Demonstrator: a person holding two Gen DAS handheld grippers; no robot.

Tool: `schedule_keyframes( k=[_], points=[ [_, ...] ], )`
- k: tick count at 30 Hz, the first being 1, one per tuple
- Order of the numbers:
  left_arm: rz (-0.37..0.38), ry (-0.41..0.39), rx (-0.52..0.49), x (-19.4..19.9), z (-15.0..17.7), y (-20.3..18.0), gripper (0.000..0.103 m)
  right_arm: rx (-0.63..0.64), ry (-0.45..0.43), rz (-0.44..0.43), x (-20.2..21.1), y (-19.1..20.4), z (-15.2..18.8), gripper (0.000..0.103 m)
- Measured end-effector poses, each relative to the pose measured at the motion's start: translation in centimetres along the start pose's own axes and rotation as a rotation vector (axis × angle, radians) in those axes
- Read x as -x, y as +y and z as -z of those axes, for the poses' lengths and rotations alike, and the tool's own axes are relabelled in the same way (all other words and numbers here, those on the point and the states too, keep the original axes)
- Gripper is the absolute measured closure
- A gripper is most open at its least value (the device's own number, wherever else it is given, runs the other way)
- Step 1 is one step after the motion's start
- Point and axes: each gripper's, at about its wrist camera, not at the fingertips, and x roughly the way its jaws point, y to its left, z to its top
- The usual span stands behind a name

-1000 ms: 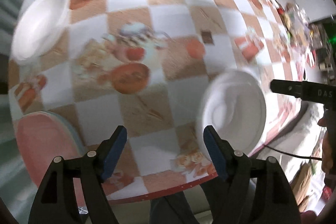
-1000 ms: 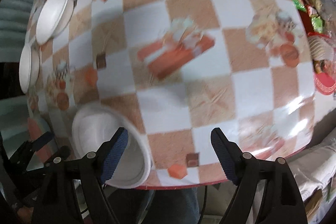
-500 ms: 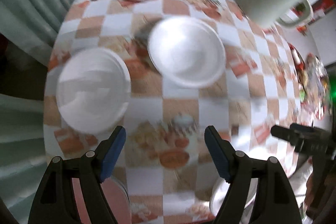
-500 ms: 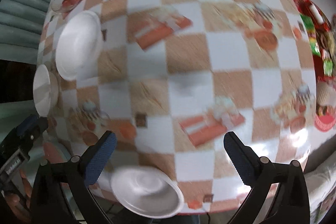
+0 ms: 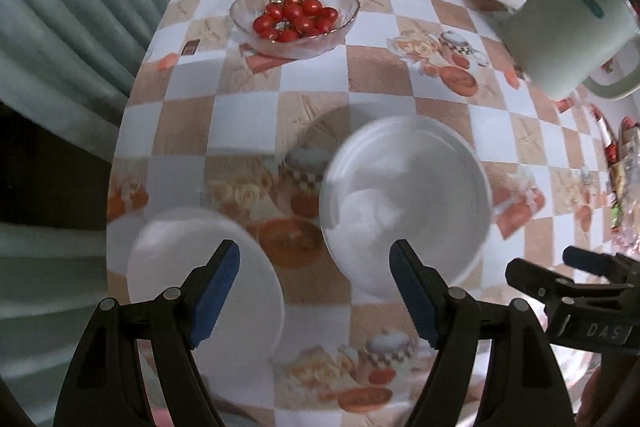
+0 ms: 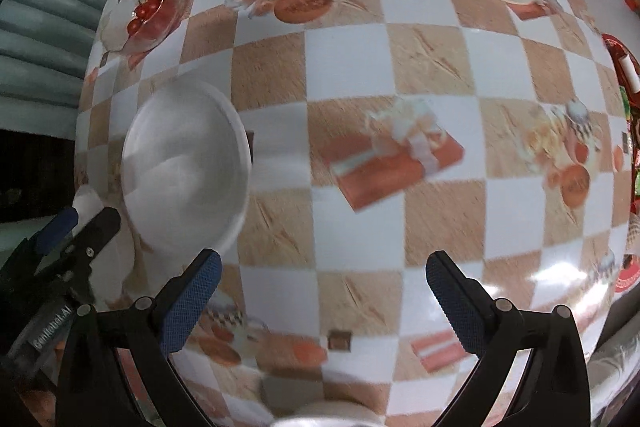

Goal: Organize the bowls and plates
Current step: 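Move both grippers to another white paper plate and close on its rim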

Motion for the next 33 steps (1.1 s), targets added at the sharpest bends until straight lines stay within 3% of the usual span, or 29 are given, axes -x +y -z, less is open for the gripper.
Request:
schedule_keyframes(
  k=[7,20,21,22,26,28,30,33],
  points=[
    [-0.053,-0.006,-0.05,-2.4,-2.3,-0.2,0.023,0.01,-0.01,0.031,-2.1,0.8,-3.0,0.0],
    [-0.078,0.087,-0.094,-6.8,-3.4,-1.3,0.025,0.057,0.011,0.054,-5.4,2.4,-4.5,0.002],
    [-0.075,0.095,-0.085,-7.1,-3.4,-1.2,0.037,0.062,0.006,0.051,-5.5,2.6,-4.5,0.016],
    [-0.063,0.106,-0.081,-7.3,-3.4,-1.2,0.042,0.068,0.005,0.04,-5.5,2.8,-4.5,0.026],
    [0.005,0.11,-0.102,-7.1,-3.4,-1.8,0.073,0.075,0.017,-0.041,-6.1,3.6,-4.4,0.057],
    [-0.016,0.096,-0.133,-6.8,-3.4,-2.5,0.073,0.085,0.03,-0.064,-6.3,4.2,-4.3,0.078],
    [0.004,0.099,-0.128,-6.7,-3.3,-2.6,0.076,0.09,0.036,-0.079,-6.4,4.8,-4.2,0.089],
    [0.036,0.12,-0.091,-6.8,-3.0,-2.4,0.077,0.102,0.037,-0.072,-6.4,5.0,-3.7,0.089]
  ],
)
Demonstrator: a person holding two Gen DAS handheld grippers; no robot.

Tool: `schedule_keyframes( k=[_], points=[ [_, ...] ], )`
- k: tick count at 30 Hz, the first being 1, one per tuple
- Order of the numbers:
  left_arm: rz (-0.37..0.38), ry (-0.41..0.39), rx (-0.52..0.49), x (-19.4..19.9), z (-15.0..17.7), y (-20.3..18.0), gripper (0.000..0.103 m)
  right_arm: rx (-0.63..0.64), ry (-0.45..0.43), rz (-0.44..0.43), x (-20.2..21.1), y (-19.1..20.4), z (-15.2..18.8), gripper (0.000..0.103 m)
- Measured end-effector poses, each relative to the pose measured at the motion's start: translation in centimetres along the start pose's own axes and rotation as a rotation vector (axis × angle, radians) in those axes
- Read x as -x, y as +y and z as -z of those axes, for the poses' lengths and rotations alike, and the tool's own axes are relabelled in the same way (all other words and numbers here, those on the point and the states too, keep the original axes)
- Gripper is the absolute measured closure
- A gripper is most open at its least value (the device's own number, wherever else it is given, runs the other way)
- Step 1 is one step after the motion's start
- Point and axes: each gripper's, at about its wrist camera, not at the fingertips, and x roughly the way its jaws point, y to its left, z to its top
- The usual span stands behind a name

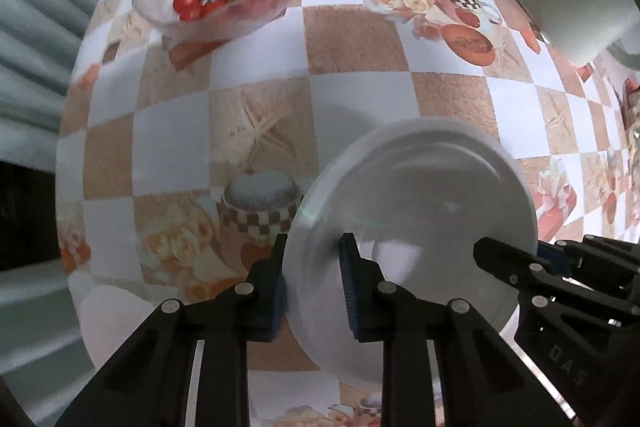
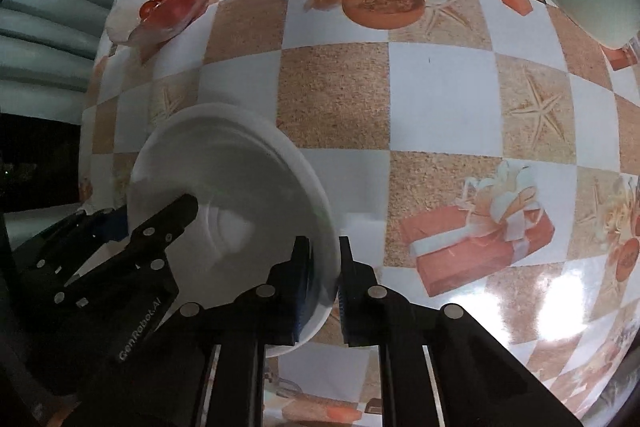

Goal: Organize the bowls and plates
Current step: 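Move both grippers to another white paper plate and close on its rim, then carry the white plate with both grippers toward the white plate stack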

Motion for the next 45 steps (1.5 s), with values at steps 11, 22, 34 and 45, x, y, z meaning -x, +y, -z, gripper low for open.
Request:
schedule_keyframes(
  k=[11,22,34,45],
  points=[
    [0.043,0.026,-0.1,0.4,4.8,-5.2,0.077,-0.012,0.06,0.03,0.4,-3.7,5.0,0.089],
    [0.11,0.077,-0.128,1.0,12.2,-9.7,0.077,-0.109,0.09,0.028,-0.2,-6.6,13.3,0.089],
    [0.107,0.035,-0.117,3.7,12.4,-9.8,0.077,-0.158,0.046,-0.009,1.4,-7.6,14.6,0.088],
    [0.098,-0.037,-0.176,9.4,15.3,-10.2,0.077,-0.15,-0.013,0.001,7.9,-8.3,16.0,0.088]
  ],
)
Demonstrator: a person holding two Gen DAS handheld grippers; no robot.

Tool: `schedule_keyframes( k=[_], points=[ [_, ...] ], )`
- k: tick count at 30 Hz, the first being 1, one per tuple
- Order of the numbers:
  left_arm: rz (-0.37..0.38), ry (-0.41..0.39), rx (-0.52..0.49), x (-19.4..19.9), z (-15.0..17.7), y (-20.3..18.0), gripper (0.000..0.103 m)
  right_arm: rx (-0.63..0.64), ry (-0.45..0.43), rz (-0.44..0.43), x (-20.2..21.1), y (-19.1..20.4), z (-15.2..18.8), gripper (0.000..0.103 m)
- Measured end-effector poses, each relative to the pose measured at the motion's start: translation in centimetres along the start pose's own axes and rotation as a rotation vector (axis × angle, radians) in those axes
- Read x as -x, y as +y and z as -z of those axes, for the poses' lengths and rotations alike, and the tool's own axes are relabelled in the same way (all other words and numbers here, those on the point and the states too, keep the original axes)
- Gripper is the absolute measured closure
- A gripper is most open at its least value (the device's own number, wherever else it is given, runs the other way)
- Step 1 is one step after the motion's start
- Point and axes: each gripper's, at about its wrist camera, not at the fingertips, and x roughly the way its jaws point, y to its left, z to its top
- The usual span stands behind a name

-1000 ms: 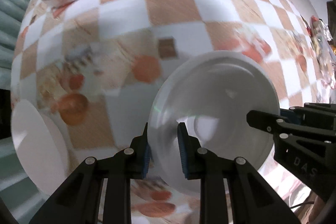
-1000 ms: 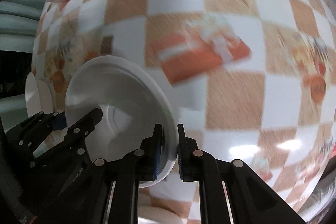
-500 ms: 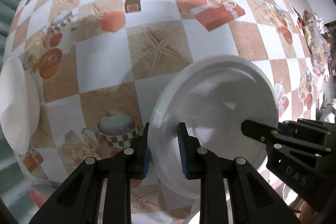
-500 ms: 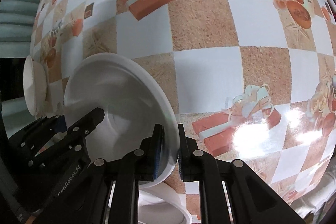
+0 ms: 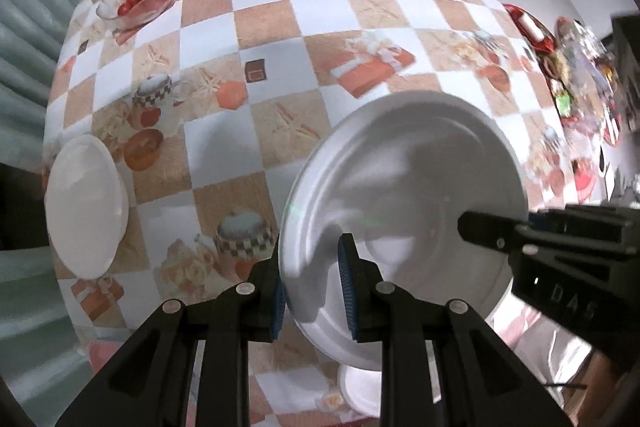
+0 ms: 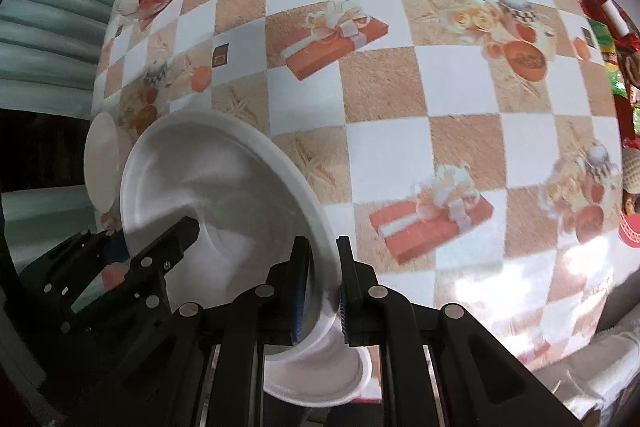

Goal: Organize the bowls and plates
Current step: 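Carry the white plate with both grippers toward the white plate stack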

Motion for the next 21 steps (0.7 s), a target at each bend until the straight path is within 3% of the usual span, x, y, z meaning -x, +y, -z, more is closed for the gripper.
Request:
schedule_keyframes(
  k=[10,21],
  points=[
    [0.024,0.073,-0.095,-0.3,6.9,-3.6,0.077,-0.08,0.058,0.022,-0.6,-0.9,7.5,0.088],
    [0.023,0.12,-0.183,-1.7,8.7,-5.4,0.076,-0.14,0.086,0.035,-1.9,-2.4,10.6,0.088]
  ],
)
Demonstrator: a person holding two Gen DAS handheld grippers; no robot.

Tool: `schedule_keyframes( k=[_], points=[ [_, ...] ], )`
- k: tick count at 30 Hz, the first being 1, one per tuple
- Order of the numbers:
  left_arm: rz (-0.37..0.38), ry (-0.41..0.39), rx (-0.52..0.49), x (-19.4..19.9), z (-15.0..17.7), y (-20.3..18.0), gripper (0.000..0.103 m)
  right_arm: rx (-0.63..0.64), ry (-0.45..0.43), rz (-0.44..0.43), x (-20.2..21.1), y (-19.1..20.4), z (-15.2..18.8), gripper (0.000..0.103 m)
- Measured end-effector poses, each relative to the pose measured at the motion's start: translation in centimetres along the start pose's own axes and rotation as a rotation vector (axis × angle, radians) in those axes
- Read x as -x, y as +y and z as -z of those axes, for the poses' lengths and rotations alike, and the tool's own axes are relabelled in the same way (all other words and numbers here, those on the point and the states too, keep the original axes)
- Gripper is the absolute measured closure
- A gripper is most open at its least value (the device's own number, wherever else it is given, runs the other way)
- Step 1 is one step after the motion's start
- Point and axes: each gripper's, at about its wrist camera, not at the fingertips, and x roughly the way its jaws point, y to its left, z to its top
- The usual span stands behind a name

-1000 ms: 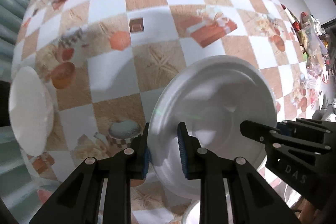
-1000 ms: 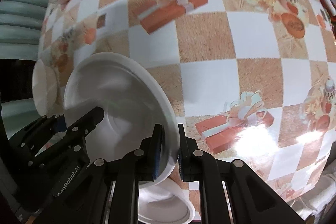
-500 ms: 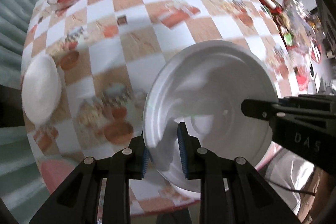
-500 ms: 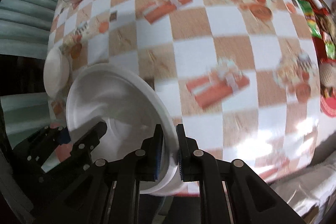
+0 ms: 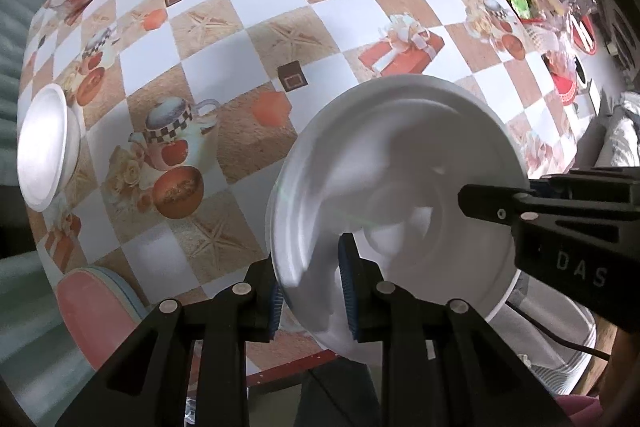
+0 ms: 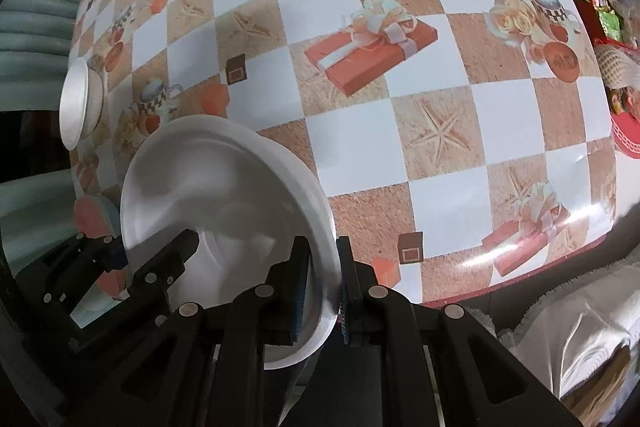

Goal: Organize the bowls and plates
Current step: 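Carry the white plate with both grippers toward the white plate stack, then open both grippers to release the white plate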

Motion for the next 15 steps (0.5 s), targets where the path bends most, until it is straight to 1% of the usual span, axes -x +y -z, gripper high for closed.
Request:
schedule_keyframes(
  k=[7,11,12,13,14,15],
  points=[
    [-0.003,0.017,-0.002,-0.8,0.5,-0.1,0.076,-0.01,0.014,0.0,-0.8,-0.1,0.4,0.088],
    [-0.018,0.019,-0.008,-1.3,0.7,-0.4,0.076,-0.017,0.028,0.0,-1.5,-0.1,0.4,0.088],
    [-0.018,0.019,-0.006,-1.3,0.7,-0.4,0.071,-0.018,0.029,-0.003,-1.7,0.1,0.3,0.088],
    [-0.01,0.021,-0.004,-1.4,0.7,-0.4,0.068,-0.019,0.03,-0.012,-1.7,0.1,0.3,0.088],
    [-0.01,0.021,-0.004,-1.5,0.7,-0.5,0.06,-0.016,0.033,-0.012,-1.9,0.3,0.2,0.088],
    [-0.016,0.016,-0.002,-1.4,0.7,-0.5,0.05,-0.013,0.034,-0.007,-1.9,0.3,0.2,0.088]
  ],
)
